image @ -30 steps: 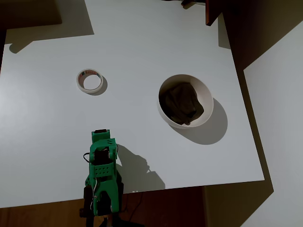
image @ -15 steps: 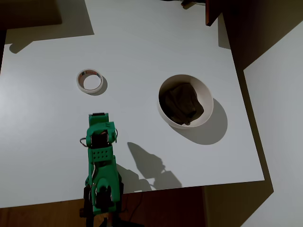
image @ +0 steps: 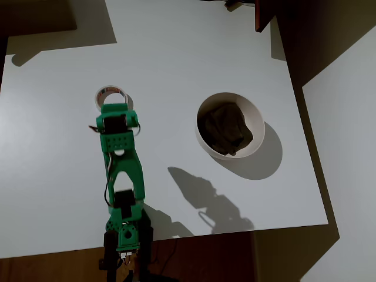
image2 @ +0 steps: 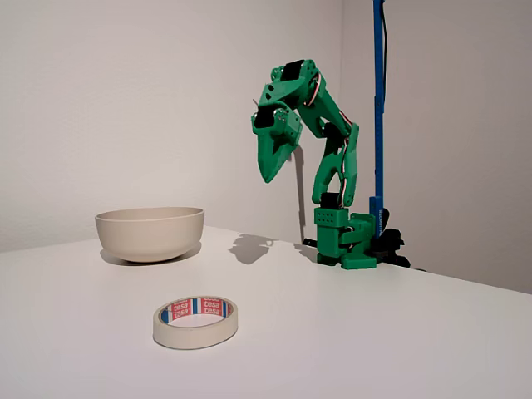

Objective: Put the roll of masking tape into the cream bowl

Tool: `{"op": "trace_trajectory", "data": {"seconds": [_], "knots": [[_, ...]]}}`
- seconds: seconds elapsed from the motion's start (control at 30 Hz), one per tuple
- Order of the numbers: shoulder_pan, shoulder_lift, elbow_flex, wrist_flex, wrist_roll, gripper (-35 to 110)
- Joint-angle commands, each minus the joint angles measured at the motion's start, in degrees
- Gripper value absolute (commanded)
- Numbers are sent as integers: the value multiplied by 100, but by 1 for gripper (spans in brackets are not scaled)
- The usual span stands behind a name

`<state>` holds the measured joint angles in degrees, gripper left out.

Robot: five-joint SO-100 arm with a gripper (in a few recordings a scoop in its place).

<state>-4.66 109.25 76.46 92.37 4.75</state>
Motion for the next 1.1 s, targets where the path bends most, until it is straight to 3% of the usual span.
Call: {"op": "trace_trajectory", "data": {"seconds": [0.0, 0.4, 0.73, 0.83, 1.07], "knots": [[0, -896, -1063, 79, 0, -8], [413, -3841, -3727, 387, -123, -8], [123, -4737, -4228, 141, 35, 6], [53, -4992, -4351, 193, 44, 18], [158, -5326, -4395, 105, 18, 16]]}}
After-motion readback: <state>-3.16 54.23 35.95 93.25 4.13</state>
